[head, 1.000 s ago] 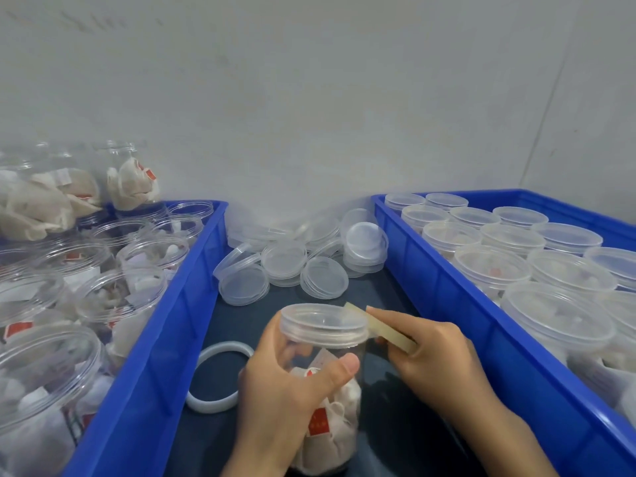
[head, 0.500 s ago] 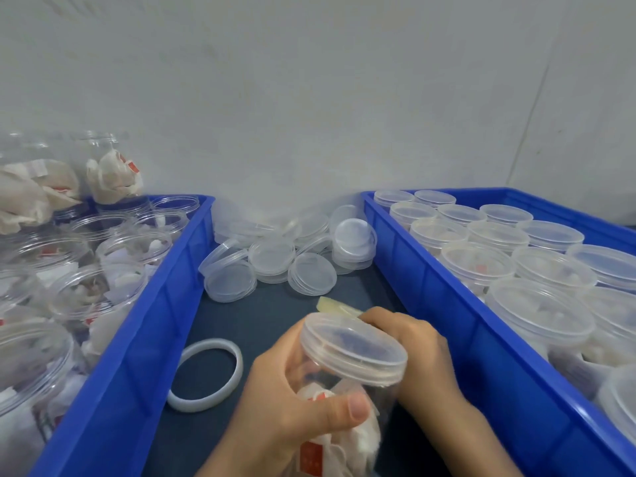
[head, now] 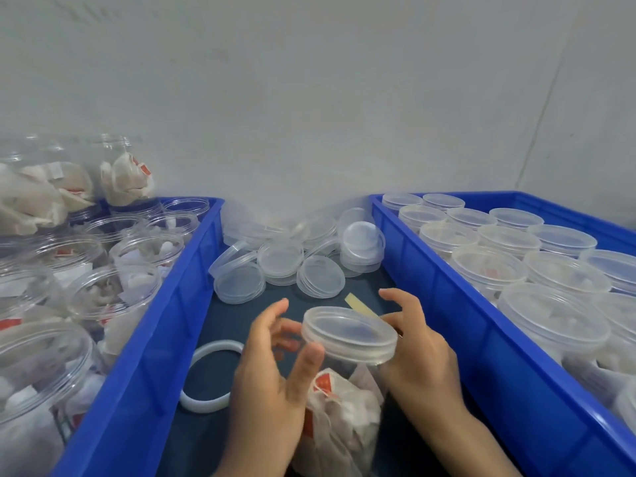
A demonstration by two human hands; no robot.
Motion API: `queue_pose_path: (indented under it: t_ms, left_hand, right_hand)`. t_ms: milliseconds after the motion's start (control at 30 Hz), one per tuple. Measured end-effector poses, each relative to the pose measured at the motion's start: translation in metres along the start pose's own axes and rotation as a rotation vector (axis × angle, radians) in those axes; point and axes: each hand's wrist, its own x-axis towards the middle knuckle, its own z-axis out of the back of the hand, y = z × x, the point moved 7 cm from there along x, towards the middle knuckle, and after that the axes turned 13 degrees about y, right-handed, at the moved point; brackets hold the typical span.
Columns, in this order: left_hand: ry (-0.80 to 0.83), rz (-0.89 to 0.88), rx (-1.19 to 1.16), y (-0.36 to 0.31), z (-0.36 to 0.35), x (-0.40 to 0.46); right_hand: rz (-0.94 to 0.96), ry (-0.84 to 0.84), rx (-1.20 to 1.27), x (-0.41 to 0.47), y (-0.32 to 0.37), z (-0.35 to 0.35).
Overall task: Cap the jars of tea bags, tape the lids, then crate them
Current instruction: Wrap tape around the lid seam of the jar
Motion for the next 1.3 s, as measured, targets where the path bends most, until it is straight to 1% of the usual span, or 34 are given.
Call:
queue_pose_path:
  t_ms: [33, 100, 133, 233, 300, 367, 500, 600, 667, 767, 900, 1000, 1067, 1133, 1167, 1267, 1300]
  left_hand:
    - [-0.073, -0.005, -0.010, -0.001, 0.005, -0.003]
    - [-0.164, 0.050, -0.034, 0.000, 0.010, -0.006]
    - [-0.181, 0.071, -0.024, 0.002, 0.011, -0.007]
    - [-0.108, 0.095, 0.011, 0.006, 0.005, -0.008]
    - [-0.163, 0.104, -0.030, 0.008, 0.008, -0.008]
    - [-0.226, 0.092, -0.022, 0.009, 0.013, -0.006]
    - [-0.287, 0.079, 0.008, 0.012, 0.020, -0.005]
    - [-0.265, 0.044, -0.039, 0.011, 0.018, -0.003]
    - [-0.247, 0.033, -0.059, 0.013, 0.016, -0.003]
    - [-0.225, 0.011, 0.016, 0.013, 0.011, -0.004]
    - [-0.236, 0.013, 0.010, 0.014, 0.010, -0.003]
    - [-0.204, 0.001, -0.036, 0.012, 0.009, -0.002]
    - [-0.157, -0.013, -0.056, 0.012, 0.007, 0.000]
    - [-0.110, -0.028, -0.068, 0.009, 0.006, 0.003]
    - [-0.098, -0.034, -0.037, 0.008, 0.006, 0.003]
    - [-0.107, -0.094, 0.242, -0.004, 0.010, 0.002]
    - [-0.096, -0.099, 0.282, -0.010, 0.012, 0.004]
  right_hand:
    - [0.007, 0.050, 0.022, 0.002, 0.000, -0.004]
    - [0.034, 0.167, 0.099, 0.003, 0.002, -0.014]
    - [0.049, 0.217, 0.129, 0.002, 0.003, -0.017]
    - [0.149, 0.325, 0.172, 0.001, 0.012, -0.023]
    - [0.230, 0.383, 0.211, 0.000, 0.020, -0.027]
    - [0.278, 0.397, 0.252, 0.001, 0.025, -0.030]
    - [0.273, 0.361, 0.296, 0.002, 0.023, -0.028]
    - [0.237, 0.300, 0.306, 0.000, 0.015, -0.016]
    - [0.227, 0.259, 0.237, 0.000, 0.013, -0.008]
    - [0.196, 0.183, 0.091, 0.001, 0.009, 0.005]
    - [0.184, 0.004, -0.046, -0.001, 0.006, 0.017]
    - [0.169, -0.080, -0.060, -0.001, 0.006, 0.020]
    - [0.136, -0.071, -0.044, 0.001, 0.004, 0.017]
    - [0.100, -0.023, -0.032, 0.004, 0.003, 0.011]
    - [0.095, 0.001, -0.031, 0.005, 0.003, 0.007]
    - [0.121, 0.029, -0.060, 0.004, 0.009, 0.002]
    - [0.135, 0.015, -0.074, 0.002, 0.012, 0.003]
